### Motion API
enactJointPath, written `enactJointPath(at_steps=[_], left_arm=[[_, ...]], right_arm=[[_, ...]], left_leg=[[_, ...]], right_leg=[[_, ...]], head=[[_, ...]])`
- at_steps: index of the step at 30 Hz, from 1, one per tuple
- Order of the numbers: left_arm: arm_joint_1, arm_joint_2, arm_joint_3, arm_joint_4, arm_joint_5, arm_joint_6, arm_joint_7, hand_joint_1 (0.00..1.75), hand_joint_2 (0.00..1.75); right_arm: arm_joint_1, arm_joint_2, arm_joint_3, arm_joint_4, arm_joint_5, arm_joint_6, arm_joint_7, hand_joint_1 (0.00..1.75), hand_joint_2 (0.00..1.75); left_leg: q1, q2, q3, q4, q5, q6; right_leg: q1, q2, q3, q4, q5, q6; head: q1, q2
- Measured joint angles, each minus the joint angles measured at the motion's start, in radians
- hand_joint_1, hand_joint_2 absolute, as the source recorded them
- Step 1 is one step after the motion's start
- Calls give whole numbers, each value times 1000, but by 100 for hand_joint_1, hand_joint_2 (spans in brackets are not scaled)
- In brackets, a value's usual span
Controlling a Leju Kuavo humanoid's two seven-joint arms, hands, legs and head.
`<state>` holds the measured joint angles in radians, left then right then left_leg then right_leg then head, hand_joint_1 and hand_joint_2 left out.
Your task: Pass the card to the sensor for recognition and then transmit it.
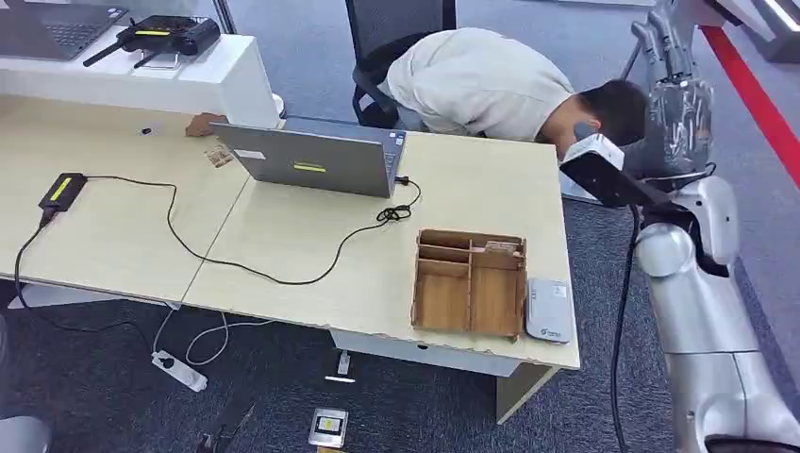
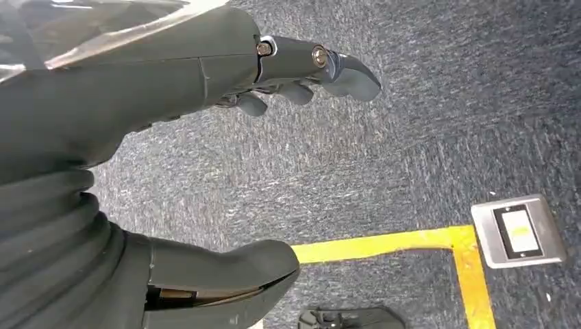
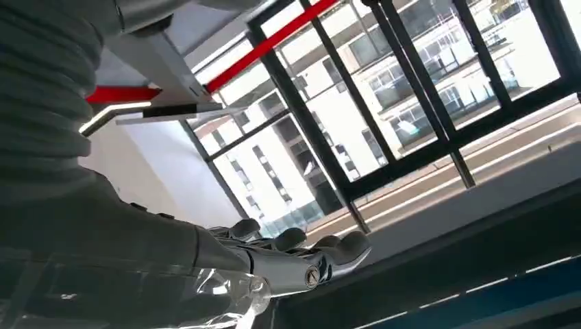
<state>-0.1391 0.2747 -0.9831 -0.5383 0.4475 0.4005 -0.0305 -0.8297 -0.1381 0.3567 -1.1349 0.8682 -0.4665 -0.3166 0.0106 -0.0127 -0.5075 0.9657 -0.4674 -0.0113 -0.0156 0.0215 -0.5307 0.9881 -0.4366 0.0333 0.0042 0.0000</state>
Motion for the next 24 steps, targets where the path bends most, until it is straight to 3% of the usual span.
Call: enactJointPath(at_steps=[4,16,24], left_arm=[[0,0,8,3,-11,-5,-4,0,175],[0,2,26,11,-39,-19,-3,0,175],[2,2,29,18,-61,-19,0,0,175]], right_arm=[[22,0,14,-18,-14,38,13,0,175],[78,1,61,-52,-54,51,34,0,175],[123,-29,70,-110,-80,61,50,0,175]], left_leg=[[0,0,0,0,0,0],[0,0,0,0,0,0],[0,0,0,0,0,0]], right_leg=[[0,0,0,0,0,0],[0,0,0,0,0,0],[0,0,-1,0,0,0]], head=[[0,0],[0,0],[0,0]])
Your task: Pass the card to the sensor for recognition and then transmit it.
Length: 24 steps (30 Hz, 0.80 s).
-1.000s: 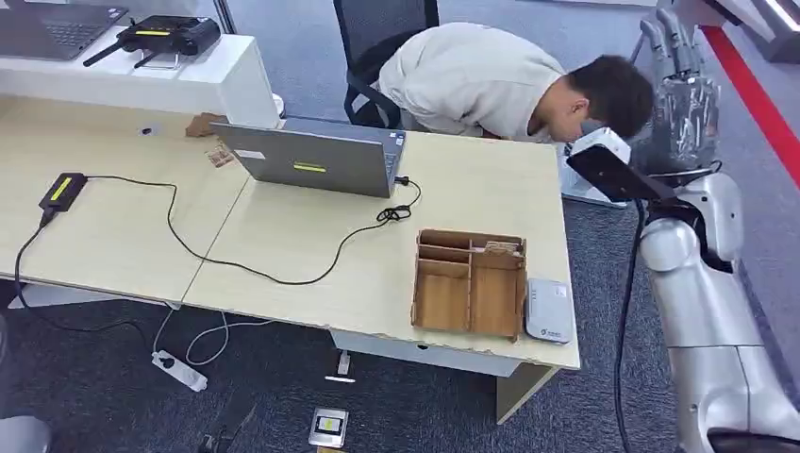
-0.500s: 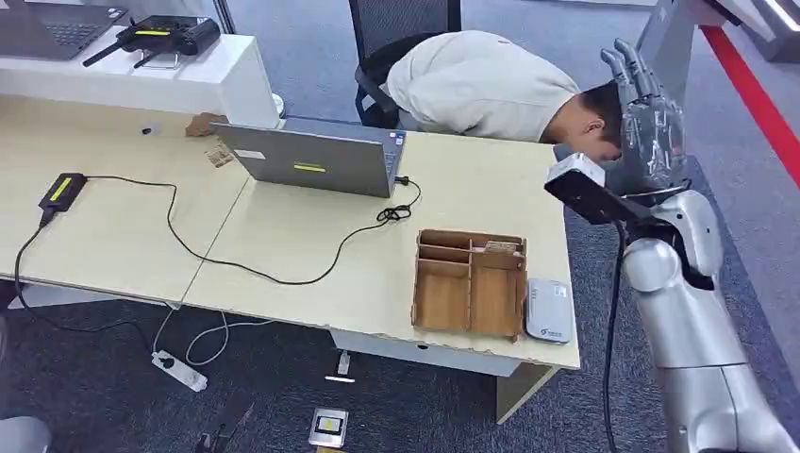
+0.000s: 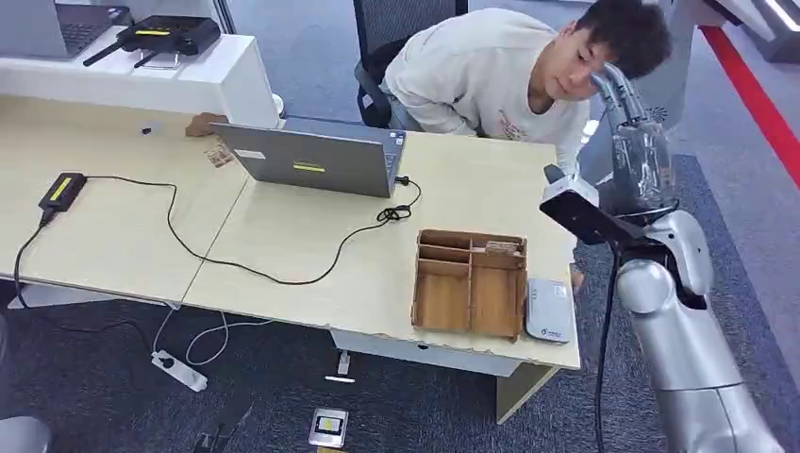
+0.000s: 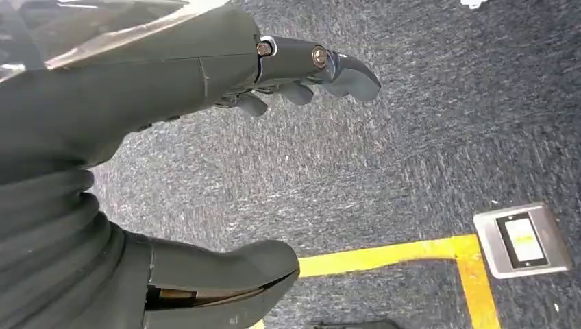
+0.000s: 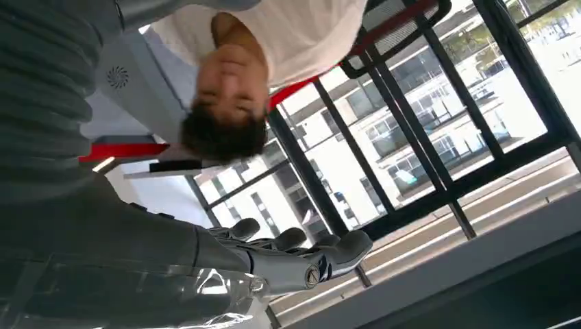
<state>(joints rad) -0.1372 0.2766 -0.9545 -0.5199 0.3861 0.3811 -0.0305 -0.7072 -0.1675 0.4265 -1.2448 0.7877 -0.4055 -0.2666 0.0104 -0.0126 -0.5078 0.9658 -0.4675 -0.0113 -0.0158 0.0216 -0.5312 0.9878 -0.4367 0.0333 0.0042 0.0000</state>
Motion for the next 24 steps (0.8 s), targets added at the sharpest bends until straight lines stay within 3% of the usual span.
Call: enactJointPath(at_steps=[24], left_arm=[[2,1,3,8,-4,-18,19,0,175]], right_arm=[[21,-90,21,-100,-36,20,35,0,175]], left_leg=[[0,0,0,0,0,0]], right_leg=[[0,0,0,0,0,0]], head=[[0,0]])
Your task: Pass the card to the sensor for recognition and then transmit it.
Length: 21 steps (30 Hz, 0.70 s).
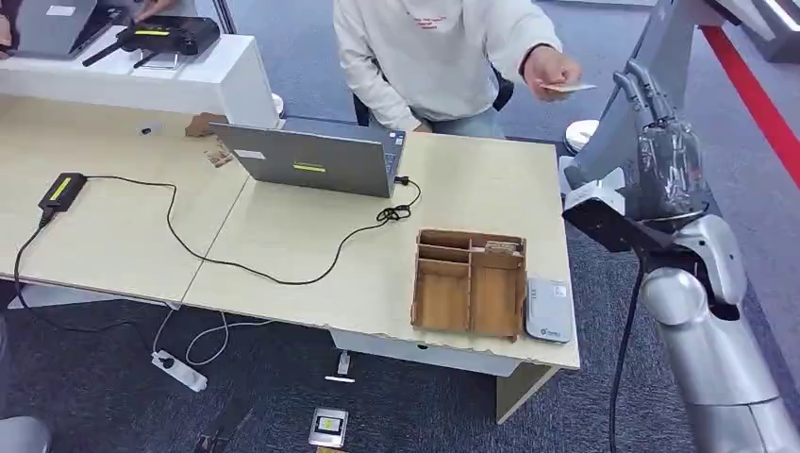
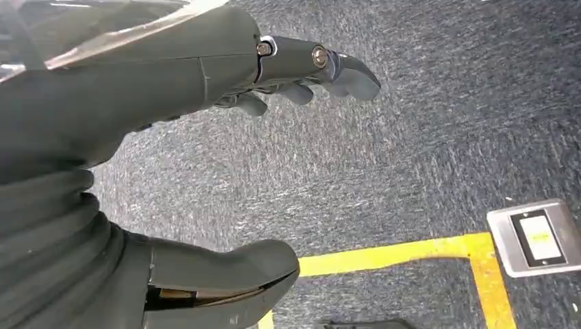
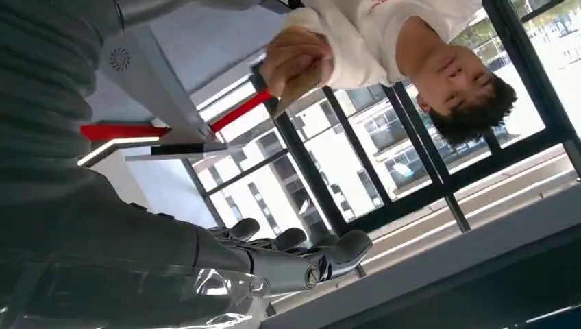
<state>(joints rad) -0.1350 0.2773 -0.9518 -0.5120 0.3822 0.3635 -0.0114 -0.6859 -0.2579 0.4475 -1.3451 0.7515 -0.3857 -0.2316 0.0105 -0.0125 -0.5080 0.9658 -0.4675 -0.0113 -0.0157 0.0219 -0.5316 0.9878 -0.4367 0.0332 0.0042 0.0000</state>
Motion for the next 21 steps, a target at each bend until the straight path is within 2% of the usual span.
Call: enactJointPath(at_steps=[9,15,21], left_arm=[[0,7,0,6,48,-51,19,0,175],[0,20,-1,4,85,-70,55,0,175],[-1,24,-4,2,100,-54,50,0,175]], right_arm=[[-9,5,10,4,-9,2,-28,0,175],[-66,47,25,76,-16,-37,-78,0,175],[-118,90,35,172,-24,-54,-98,0,175]], left_leg=[[0,0,-1,0,0,0],[0,0,-1,0,0,0],[1,-1,-2,0,0,0]], right_leg=[[0,0,0,0,0,0],[0,0,-1,0,0,0],[0,-1,-1,0,0,0]], head=[[0,0],[0,0],[0,0]])
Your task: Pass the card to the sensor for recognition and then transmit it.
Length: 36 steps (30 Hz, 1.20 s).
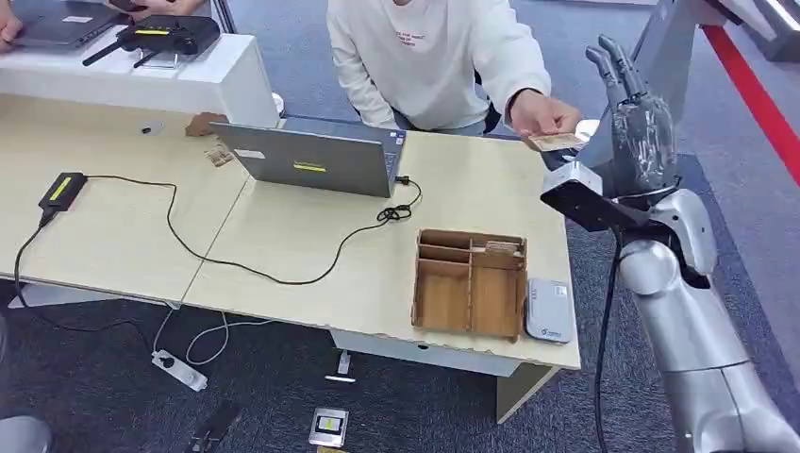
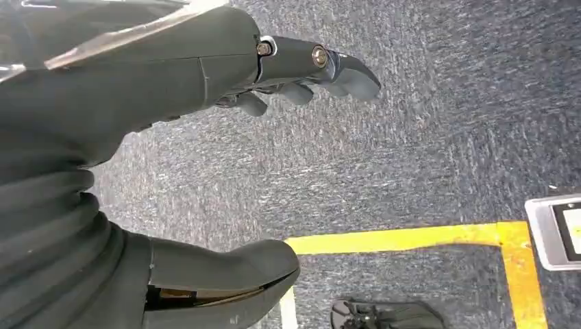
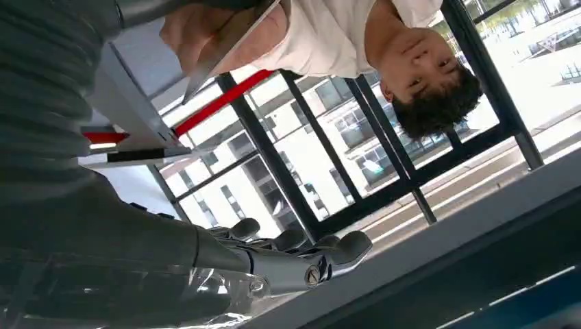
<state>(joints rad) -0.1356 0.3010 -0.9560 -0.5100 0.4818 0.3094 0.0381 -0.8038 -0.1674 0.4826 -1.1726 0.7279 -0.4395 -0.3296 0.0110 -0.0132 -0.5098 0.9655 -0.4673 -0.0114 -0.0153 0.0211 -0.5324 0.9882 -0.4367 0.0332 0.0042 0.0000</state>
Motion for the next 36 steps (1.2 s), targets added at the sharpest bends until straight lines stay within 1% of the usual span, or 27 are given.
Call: enactJointPath(at_steps=[6,10,11,12,26,31,36], left_arm=[[0,0,-3,0,0,1,-4,0,175],[-1,0,-4,0,4,-7,-11,0,175],[-1,0,-5,0,5,-8,-11,0,175],[-1,0,-5,-1,10,-8,-13,0,175],[1,0,-10,-18,21,-2,-18,0,175],[1,0,-13,-31,35,19,-19,0,175],[2,-2,-21,-34,47,40,-21,0,175]], right_arm=[[-15,29,5,56,-2,-2,0,0,175],[-29,43,8,82,-6,-3,-12,2,175],[-32,45,8,86,-7,-3,-15,56,175],[-40,50,9,96,-9,-5,-19,173,175],[-56,86,15,158,-37,-7,-24,175,175],[-58,92,15,166,-51,2,-24,175,175],[-56,88,15,164,-51,9,-8,175,175]], left_leg=[[0,0,0,0,0,0],[0,0,0,0,0,0],[0,0,0,0,0,0],[0,0,0,0,0,0],[0,0,0,0,0,0],[0,0,0,0,0,0],[0,0,0,0,0,0]], right_leg=[[0,0,0,0,0,0],[0,0,-1,0,0,0],[0,0,-1,0,0,0],[0,0,-1,0,0,0],[0,0,-1,0,0,0],[0,0,-1,0,0,0],[0,0,-1,0,0,0]], head=[[0,0],[0,0],[0,0],[0,0],[0,0],[0,0],[0,0]])
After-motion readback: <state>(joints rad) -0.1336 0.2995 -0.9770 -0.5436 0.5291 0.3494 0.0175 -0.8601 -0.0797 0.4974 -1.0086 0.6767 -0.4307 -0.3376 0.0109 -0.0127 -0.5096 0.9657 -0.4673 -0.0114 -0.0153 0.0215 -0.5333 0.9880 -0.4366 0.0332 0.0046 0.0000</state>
